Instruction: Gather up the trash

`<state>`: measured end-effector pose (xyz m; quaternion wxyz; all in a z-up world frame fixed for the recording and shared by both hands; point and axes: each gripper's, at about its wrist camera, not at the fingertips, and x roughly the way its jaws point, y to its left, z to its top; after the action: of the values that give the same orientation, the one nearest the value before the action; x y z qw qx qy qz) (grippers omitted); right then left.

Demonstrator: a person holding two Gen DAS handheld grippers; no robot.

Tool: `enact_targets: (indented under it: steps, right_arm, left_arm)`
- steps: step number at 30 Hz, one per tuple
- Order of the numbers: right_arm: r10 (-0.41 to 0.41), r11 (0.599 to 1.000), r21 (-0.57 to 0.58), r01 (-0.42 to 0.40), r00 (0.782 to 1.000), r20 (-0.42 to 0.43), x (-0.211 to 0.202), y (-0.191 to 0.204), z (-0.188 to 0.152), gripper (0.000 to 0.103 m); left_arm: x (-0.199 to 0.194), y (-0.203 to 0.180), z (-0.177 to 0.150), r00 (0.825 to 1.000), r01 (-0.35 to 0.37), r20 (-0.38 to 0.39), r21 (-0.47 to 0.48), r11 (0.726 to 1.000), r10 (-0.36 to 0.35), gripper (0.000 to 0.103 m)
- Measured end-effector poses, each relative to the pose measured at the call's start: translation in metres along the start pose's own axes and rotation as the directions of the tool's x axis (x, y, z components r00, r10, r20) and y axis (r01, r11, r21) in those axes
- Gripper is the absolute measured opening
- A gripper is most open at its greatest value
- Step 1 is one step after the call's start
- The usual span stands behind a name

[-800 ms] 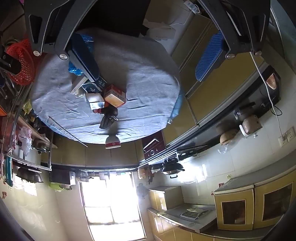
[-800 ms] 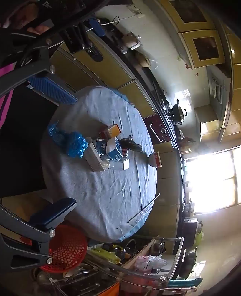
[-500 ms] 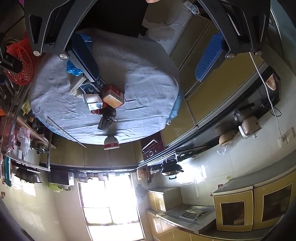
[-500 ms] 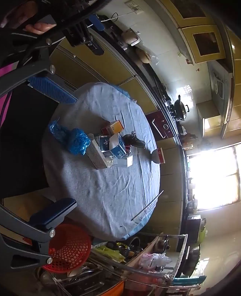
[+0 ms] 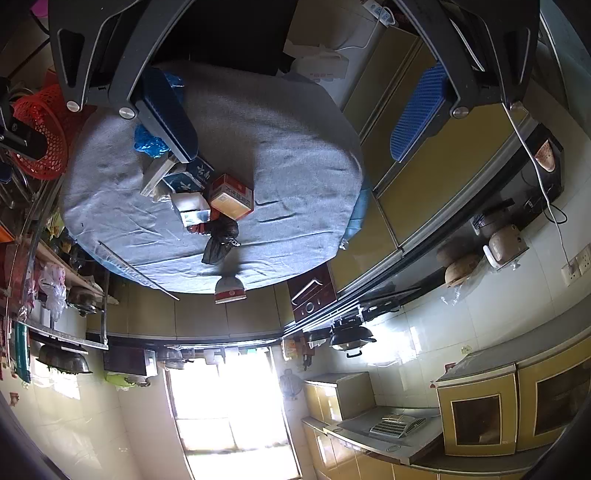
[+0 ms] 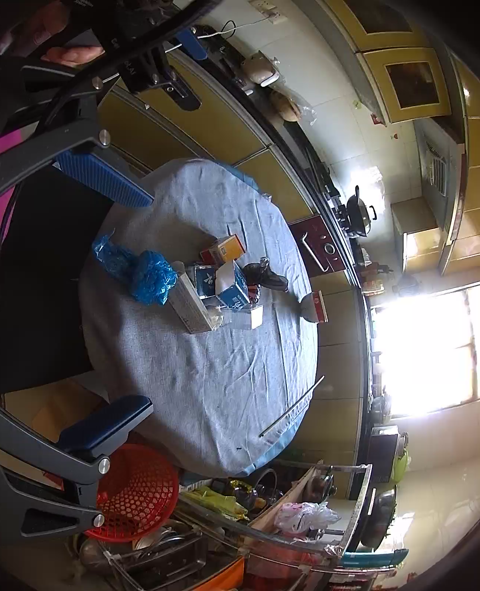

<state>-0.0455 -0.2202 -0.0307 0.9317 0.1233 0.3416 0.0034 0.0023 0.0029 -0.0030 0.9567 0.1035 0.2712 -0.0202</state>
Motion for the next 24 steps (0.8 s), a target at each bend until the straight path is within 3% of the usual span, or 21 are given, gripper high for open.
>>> enact_targets:
  steps: [24]
  right_arm:
    - [0.022, 1.000, -0.001, -0.022, 0.998, -0.060, 0.018, 0.004, -0.006, 0.102]
  left_arm:
    - [0.013, 0.001, -0.005, 0.999, -0.019, -0.038, -0.014, 1.000, 0.019, 0.103]
